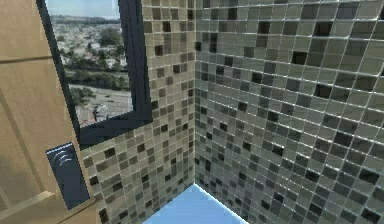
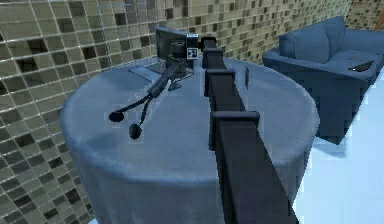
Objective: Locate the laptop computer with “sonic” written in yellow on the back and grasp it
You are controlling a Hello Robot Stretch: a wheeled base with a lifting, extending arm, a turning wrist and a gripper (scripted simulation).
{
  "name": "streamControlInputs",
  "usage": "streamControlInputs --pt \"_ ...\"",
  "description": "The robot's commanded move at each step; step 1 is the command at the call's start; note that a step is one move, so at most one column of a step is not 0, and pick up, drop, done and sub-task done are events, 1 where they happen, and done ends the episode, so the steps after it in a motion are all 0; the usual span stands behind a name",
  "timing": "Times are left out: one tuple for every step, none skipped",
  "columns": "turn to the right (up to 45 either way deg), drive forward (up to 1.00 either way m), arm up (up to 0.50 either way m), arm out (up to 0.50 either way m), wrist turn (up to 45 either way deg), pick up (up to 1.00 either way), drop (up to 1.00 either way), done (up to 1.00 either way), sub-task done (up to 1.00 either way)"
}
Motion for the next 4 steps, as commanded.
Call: streamControlInputs --pt "0.0 0.0 0.0 0.0 45.0 0.0 0.0 0.0 0.0" --pt "0.0 0.0 0.0 0.0 45.0 0.0 0.0 0.0 0.0" --pt "0.0 0.0 0.0 0.0 27.0 0.0 0.0 0.0 0.0" --pt "0.0 0.0 0.0 0.0 0.0 1.0 0.0 0.0 0.0"
